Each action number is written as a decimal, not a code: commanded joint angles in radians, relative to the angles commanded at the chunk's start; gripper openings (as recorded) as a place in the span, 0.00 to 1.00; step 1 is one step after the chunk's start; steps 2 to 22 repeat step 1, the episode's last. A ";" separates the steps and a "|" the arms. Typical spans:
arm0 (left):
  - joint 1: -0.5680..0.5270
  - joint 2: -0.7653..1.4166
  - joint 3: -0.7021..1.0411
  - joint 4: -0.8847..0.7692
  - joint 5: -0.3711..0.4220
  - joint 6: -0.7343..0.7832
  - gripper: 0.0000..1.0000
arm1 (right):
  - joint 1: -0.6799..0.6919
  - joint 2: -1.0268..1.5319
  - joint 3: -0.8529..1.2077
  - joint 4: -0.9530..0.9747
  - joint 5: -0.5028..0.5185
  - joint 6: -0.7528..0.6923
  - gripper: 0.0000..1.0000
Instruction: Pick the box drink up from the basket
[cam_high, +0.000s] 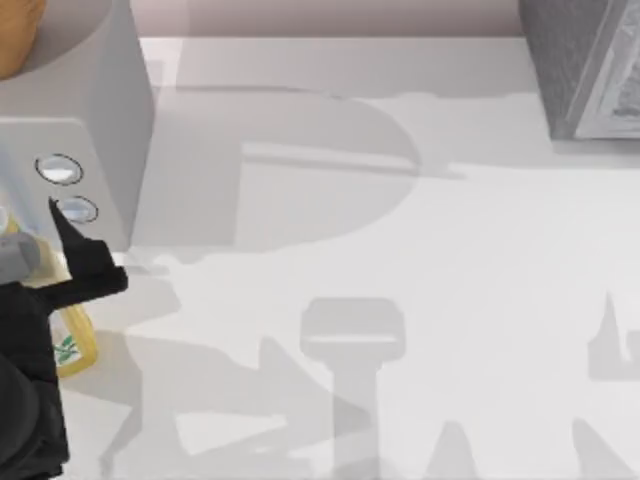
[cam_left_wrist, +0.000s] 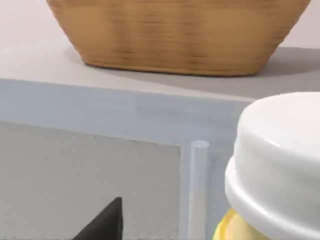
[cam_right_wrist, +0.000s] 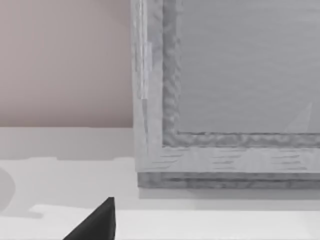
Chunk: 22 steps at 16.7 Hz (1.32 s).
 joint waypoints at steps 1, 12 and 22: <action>0.000 0.000 0.000 0.000 0.000 0.000 1.00 | 0.000 0.000 0.000 0.000 0.000 0.000 1.00; 0.000 0.000 0.000 0.000 0.000 0.000 1.00 | 0.000 0.000 0.000 0.000 0.000 0.000 1.00; 0.000 0.000 0.000 0.000 0.000 0.000 1.00 | 0.000 0.000 0.000 0.000 0.000 0.000 1.00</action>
